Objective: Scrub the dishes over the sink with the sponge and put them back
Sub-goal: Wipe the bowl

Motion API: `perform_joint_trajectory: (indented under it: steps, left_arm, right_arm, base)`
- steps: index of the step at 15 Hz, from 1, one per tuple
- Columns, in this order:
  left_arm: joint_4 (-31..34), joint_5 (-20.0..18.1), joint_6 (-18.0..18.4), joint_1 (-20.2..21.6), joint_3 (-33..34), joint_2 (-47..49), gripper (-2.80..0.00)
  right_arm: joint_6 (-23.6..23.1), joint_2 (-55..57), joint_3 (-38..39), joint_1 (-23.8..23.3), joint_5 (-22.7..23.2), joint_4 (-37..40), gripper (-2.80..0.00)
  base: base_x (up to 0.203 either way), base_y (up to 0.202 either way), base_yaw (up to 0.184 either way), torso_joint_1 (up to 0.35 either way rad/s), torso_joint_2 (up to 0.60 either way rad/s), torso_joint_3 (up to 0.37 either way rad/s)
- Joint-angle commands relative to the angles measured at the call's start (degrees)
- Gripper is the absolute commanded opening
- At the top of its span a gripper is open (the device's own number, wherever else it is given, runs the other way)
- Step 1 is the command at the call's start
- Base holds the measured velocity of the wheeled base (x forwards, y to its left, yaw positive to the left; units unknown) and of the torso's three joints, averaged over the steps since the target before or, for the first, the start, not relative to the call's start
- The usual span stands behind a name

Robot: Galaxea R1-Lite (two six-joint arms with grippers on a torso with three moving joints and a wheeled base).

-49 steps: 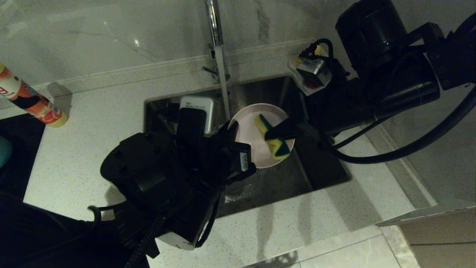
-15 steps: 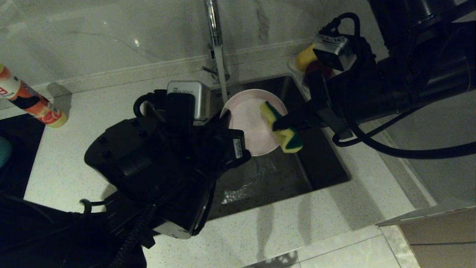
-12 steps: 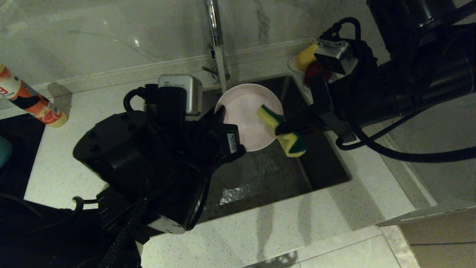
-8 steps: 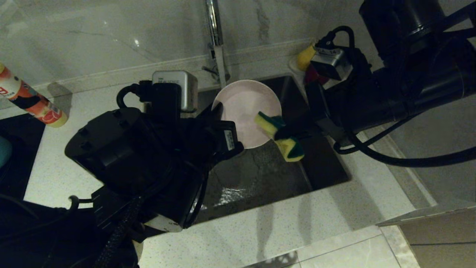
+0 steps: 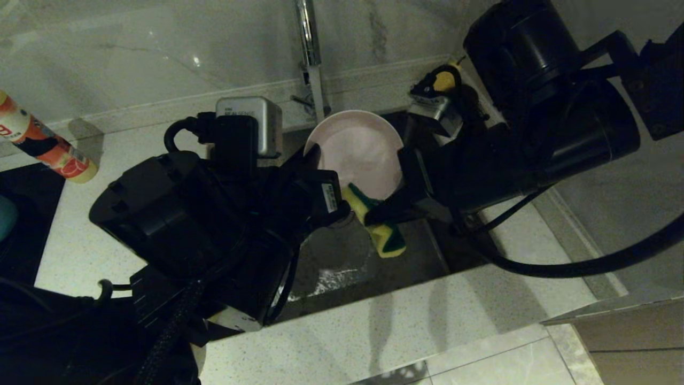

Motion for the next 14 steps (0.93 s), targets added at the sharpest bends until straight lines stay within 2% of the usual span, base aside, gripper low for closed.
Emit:
perform_joint_trajectory:
  steps: [1, 8, 14]
  left_arm:
    - [-0.4, 0.2, 0.0, 0.0, -0.1, 0.5, -2.8]
    - [-0.7, 0.2, -0.2, 0.0, 1.1, -0.1, -2.8]
    - [-0.8, 0.2, -0.4, 0.0, 2.5, -0.8, -2.8]
  right_arm:
    - [0.2, 1.2, -0.2, 0.7, 0.0, -0.2, -2.8]
    - [0.1, 0.8, -0.4, 0.3, -0.2, -7.3, -2.8]
    - [0.0, -0.7, -0.5, -1.4, -0.8, -9.6, -2.8]
  base:
    - [0.0, 0.0, 0.0, 0.0, 0.0, 0.0]
    - [0.0, 0.0, 0.0, 0.0, 0.0, 0.0]
    - [0.0, 0.0, 0.0, 0.0, 0.0, 0.0]
